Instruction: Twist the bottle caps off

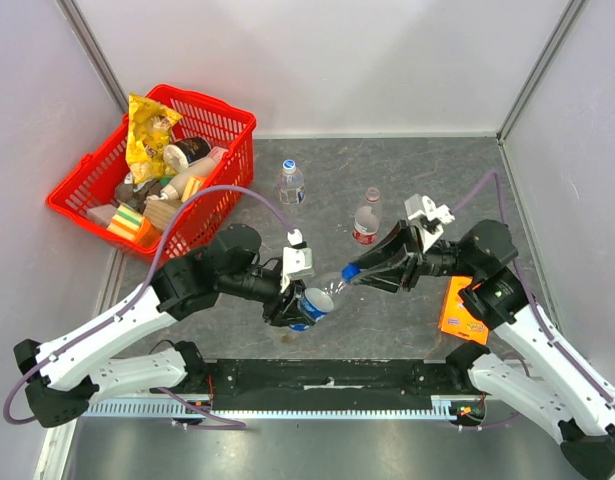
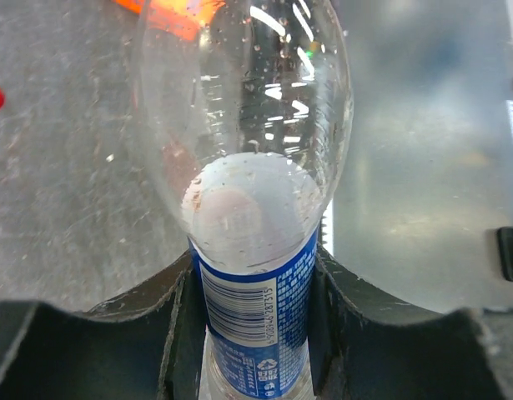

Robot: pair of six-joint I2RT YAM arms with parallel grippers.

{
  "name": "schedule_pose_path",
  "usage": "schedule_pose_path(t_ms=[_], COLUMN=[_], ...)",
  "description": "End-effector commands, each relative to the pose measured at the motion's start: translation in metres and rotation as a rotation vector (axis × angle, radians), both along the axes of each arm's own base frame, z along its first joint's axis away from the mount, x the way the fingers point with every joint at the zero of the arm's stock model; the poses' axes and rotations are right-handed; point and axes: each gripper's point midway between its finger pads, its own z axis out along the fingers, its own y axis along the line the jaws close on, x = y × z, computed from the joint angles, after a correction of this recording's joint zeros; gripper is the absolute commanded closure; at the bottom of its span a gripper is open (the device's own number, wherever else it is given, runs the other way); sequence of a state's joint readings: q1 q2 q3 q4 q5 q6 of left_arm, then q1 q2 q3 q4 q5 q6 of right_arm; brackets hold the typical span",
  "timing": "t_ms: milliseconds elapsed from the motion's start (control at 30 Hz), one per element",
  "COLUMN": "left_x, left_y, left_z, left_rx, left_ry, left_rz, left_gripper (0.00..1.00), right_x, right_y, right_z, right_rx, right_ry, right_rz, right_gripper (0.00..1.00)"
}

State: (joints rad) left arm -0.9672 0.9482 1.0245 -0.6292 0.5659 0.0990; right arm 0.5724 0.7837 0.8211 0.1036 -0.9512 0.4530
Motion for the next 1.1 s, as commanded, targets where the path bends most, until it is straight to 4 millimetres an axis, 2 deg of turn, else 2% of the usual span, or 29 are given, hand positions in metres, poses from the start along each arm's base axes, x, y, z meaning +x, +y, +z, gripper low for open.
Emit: schedule_pose_path(t_ms=[0, 200, 500, 767, 800, 900, 1000, 1067], left_x=[-0.033, -0.053, -0.073, -0.069, -0.068, -0.056, -0.044, -0.037], left_y=[-0.016, -0.019, -0.018, -0.019, -0.02, -0.023, -0.021, -0.019], left_z=[0.059, 0.082, 0.099, 0.096, 0.094, 0.086, 0.079, 0.075], left_rx=[-0.195, -0.268, -0.327, -0.326, -0.321, -0.296, -0.283, -0.276], left_ry=[0.02, 0.064, 0.108, 0.099, 0.099, 0.076, 0.028, -0.003], left_rz=[-0.207, -0.339, -0.489, -0.471, -0.461, -0.375, -0.287, -0.233], left_gripper=[0.77, 0.77, 0.76, 0.76, 0.76, 0.75, 0.74, 0.73], right_x=[-0.021, -0.034, -0.056, -0.047, -0.045, -0.038, -0.035, -0.034], right_y=[-0.004, -0.008, -0.016, -0.013, -0.013, -0.014, -0.018, -0.021], right_z=[0.022, 0.045, 0.065, 0.065, 0.065, 0.069, 0.078, 0.083], right_rx=[0.087, 0.142, 0.206, 0.198, 0.198, 0.198, 0.203, 0.207], right_ry=[-0.116, -0.202, -0.349, -0.318, -0.316, -0.307, -0.322, -0.324], right_rz=[0.079, 0.131, 0.192, 0.154, 0.145, 0.082, 0.027, -0.002], right_gripper=[1.0, 1.0, 1.0, 0.99, 0.94, 0.53, 0.27, 0.15])
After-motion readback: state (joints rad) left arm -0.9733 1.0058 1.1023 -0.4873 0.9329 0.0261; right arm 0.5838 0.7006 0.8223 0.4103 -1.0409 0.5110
